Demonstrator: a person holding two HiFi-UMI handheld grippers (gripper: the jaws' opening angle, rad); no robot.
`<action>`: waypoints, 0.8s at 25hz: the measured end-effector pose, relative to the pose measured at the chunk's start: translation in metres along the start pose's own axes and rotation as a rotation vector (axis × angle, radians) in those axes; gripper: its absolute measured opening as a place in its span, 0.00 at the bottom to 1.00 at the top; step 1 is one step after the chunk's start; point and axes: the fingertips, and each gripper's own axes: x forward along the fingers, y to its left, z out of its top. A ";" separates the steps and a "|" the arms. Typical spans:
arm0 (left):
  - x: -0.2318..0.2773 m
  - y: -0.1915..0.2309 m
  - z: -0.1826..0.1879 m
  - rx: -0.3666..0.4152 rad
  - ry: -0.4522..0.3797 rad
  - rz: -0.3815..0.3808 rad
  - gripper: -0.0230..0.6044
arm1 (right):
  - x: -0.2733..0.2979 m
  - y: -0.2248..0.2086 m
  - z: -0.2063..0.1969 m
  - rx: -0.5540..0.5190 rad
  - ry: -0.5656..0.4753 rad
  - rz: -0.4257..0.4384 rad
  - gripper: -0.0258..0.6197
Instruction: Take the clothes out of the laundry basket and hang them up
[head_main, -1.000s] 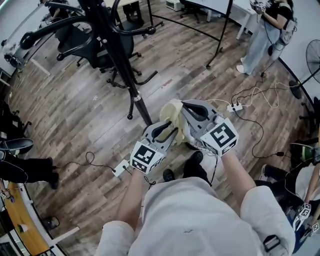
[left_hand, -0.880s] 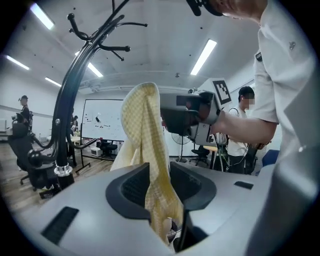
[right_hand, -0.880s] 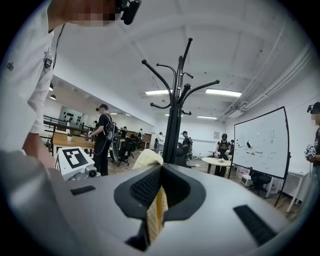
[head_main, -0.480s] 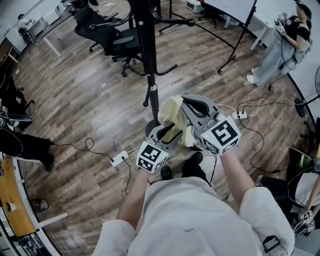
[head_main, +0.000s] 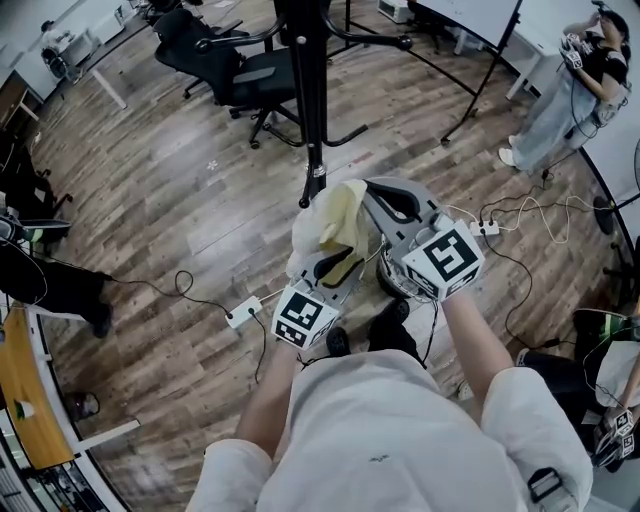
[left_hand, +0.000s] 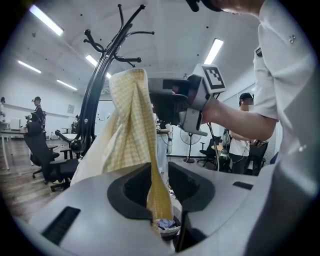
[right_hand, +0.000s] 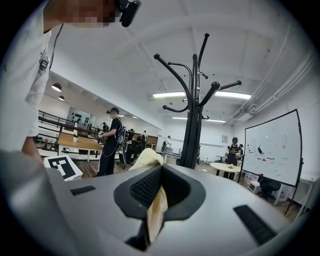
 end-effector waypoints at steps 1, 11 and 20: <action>0.000 0.000 -0.001 0.007 0.004 0.002 0.22 | 0.002 0.002 0.001 0.000 -0.001 0.001 0.05; -0.016 0.009 -0.004 0.086 0.069 0.055 0.08 | 0.008 0.005 0.000 0.010 -0.005 0.003 0.05; -0.076 0.065 0.033 0.206 0.086 0.260 0.07 | 0.002 -0.014 0.004 0.021 -0.043 -0.036 0.05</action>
